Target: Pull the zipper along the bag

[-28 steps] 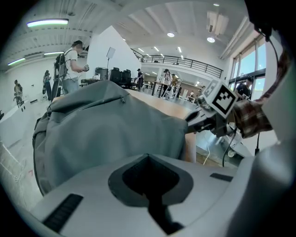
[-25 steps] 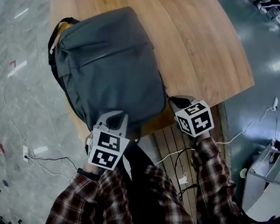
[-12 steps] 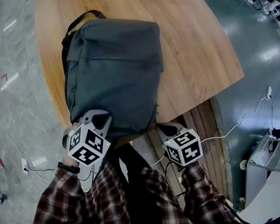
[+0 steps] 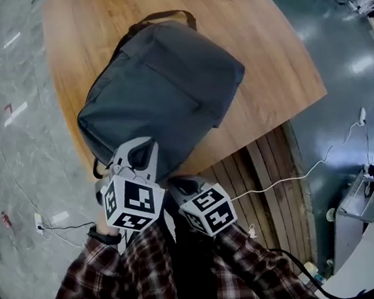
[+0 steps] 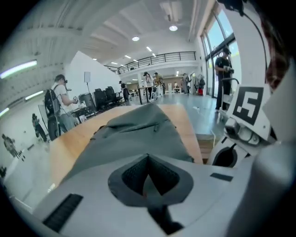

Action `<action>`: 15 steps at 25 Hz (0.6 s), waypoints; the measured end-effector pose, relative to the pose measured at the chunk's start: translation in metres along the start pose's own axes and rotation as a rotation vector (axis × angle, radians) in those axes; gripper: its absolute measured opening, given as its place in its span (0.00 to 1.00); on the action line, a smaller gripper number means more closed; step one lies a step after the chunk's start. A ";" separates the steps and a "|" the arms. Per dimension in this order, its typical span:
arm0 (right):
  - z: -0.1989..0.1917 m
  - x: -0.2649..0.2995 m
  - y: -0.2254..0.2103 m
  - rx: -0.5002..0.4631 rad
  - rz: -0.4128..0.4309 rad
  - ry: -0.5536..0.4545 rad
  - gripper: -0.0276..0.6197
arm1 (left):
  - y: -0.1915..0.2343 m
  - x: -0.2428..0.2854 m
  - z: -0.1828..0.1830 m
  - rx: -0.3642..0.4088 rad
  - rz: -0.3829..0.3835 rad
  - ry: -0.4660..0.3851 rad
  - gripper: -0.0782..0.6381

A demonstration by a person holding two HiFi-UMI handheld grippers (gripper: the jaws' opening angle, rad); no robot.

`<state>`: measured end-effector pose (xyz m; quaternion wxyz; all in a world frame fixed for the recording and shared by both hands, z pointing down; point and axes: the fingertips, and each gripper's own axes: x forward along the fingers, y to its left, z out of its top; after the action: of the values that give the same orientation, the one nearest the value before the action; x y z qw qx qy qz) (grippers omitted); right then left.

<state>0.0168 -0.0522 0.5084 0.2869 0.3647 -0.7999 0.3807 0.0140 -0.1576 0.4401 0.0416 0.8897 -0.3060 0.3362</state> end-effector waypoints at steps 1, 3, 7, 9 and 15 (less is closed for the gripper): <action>0.002 0.003 0.003 -0.009 0.003 -0.003 0.07 | -0.008 0.003 -0.007 -0.021 -0.034 0.002 0.12; 0.005 0.005 0.003 -0.051 -0.010 0.003 0.07 | -0.018 0.010 -0.033 -0.013 -0.075 0.023 0.12; 0.000 0.003 -0.009 -0.288 -0.108 0.064 0.07 | -0.025 0.011 -0.054 0.048 -0.065 -0.036 0.12; -0.003 -0.002 -0.023 -0.353 -0.153 0.083 0.07 | -0.027 0.010 -0.053 0.057 -0.065 -0.047 0.12; 0.004 -0.017 -0.068 -0.392 -0.234 0.110 0.07 | -0.031 0.011 -0.057 0.071 -0.073 -0.040 0.12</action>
<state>0.0803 -0.0795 0.5213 0.4376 0.3708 -0.7940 0.2015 0.0055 -0.1225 0.4946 0.0161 0.9077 -0.2619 0.3275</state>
